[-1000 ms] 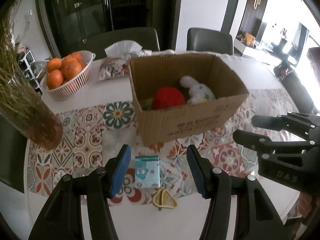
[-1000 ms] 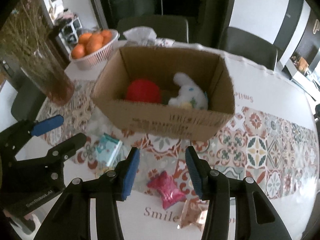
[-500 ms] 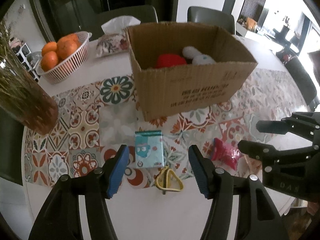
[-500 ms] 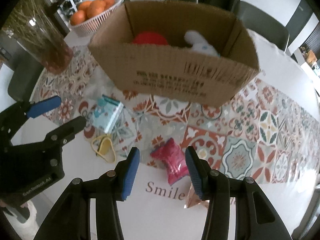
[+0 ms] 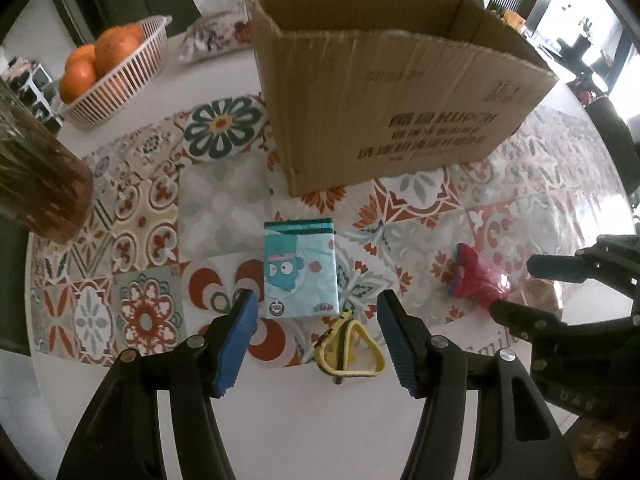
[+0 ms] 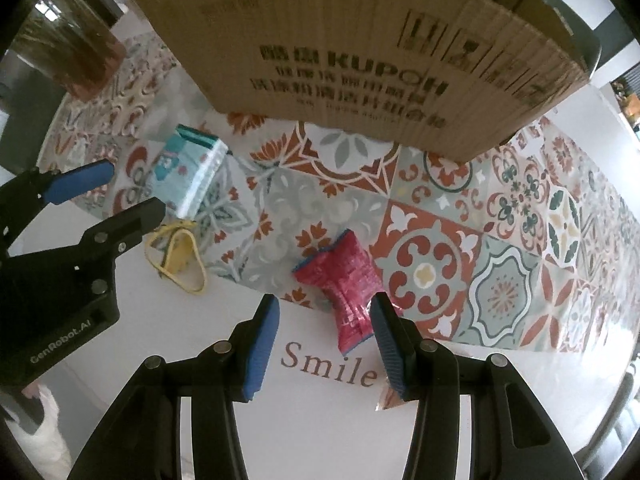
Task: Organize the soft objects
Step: 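Move both tools back toward the pink wrapper and tissue pack, then grasp the pink candy wrapper with the right tool while the left tool grasps the teal tissue pack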
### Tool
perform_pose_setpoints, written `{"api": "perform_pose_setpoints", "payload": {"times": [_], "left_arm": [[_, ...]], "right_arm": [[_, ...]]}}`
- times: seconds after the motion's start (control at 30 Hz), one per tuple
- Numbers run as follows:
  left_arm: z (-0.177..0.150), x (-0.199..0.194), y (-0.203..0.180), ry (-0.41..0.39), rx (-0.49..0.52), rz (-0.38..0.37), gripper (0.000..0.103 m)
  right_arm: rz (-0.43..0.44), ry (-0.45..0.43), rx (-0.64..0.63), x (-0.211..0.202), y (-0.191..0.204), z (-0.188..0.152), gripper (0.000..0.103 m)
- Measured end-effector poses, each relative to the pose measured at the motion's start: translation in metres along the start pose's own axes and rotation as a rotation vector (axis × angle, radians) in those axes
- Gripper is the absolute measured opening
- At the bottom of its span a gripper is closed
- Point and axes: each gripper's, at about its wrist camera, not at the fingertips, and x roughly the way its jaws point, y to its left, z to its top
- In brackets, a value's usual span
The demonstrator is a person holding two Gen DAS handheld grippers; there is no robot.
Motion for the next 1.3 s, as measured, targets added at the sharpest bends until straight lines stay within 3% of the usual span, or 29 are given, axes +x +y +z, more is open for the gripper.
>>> {"api": "perform_pose_setpoints", "payload": {"times": [0.43, 0.87, 1.1, 1.17, 1.3], "left_arm": [[0.006, 0.043, 0.005, 0.075, -0.003, 0.018, 0.061], [0.021, 0.069, 0.01, 0.104, -0.011, 0.014, 0.063], [0.035, 0.084, 0.009, 0.099, -0.02, 0.001, 0.061], [0.038, 0.087, 0.01, 0.094, -0.024, 0.002, 0.051], [0.034, 0.088, 0.006, 0.083, -0.024, -0.001, 0.051]], "right_arm": [[-0.047, 0.1, -0.024, 0.045, -0.004, 0.011, 0.049], [-0.062, 0.134, -0.02, 0.084, -0.009, 0.035, 0.049], [-0.048, 0.106, -0.009, 0.092, -0.015, 0.048, 0.048], [-0.047, 0.093, -0.008, 0.095, -0.018, 0.043, 0.046], [-0.053, 0.06, -0.006, 0.09, -0.016, 0.035, 0.043]]}}
